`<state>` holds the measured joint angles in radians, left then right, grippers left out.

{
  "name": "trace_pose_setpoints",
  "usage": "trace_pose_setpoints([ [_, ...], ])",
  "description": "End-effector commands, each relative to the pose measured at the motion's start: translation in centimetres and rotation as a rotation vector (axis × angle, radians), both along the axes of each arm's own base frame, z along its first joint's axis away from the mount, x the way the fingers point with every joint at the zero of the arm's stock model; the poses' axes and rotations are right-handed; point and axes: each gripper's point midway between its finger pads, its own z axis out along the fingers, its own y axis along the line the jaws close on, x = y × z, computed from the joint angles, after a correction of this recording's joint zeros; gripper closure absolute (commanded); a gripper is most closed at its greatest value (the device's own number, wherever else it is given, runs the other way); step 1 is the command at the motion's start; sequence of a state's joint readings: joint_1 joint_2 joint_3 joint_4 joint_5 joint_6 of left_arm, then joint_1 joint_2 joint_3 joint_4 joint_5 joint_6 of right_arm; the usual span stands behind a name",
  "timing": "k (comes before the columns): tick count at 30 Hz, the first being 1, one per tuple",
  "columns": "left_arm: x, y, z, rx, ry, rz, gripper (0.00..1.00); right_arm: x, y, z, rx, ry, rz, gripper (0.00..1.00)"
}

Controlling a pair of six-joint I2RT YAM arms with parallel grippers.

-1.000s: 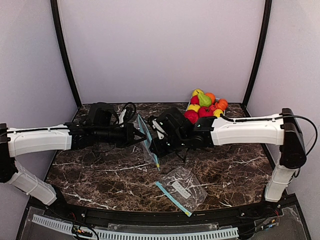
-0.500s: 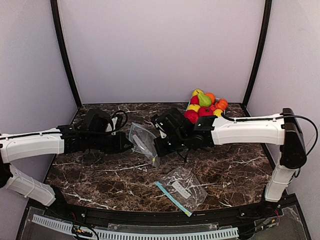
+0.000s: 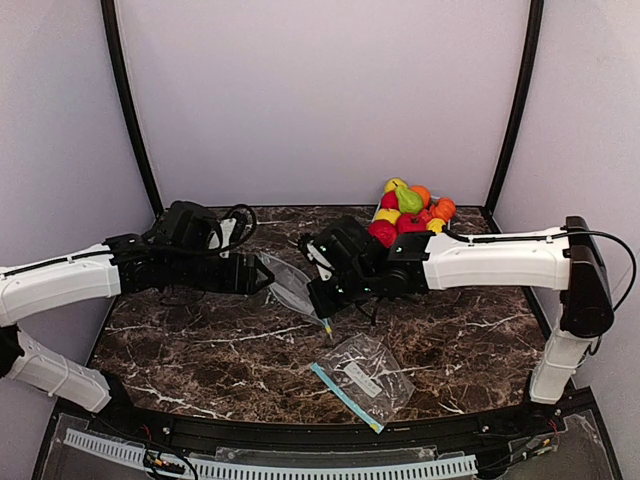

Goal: Place the food in the zip-top bag and seal the zipper
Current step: Pass from the right arm to the left

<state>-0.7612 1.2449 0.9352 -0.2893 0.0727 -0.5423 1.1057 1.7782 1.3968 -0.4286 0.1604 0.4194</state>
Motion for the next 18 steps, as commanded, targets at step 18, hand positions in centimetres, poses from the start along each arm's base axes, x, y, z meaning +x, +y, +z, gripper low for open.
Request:
trace_pose_setpoints([
  [18,0.7,-0.2,4.2,0.311,-0.167,-0.336,0.18,-1.6,0.8,1.2,0.020,0.016,0.061,1.00],
])
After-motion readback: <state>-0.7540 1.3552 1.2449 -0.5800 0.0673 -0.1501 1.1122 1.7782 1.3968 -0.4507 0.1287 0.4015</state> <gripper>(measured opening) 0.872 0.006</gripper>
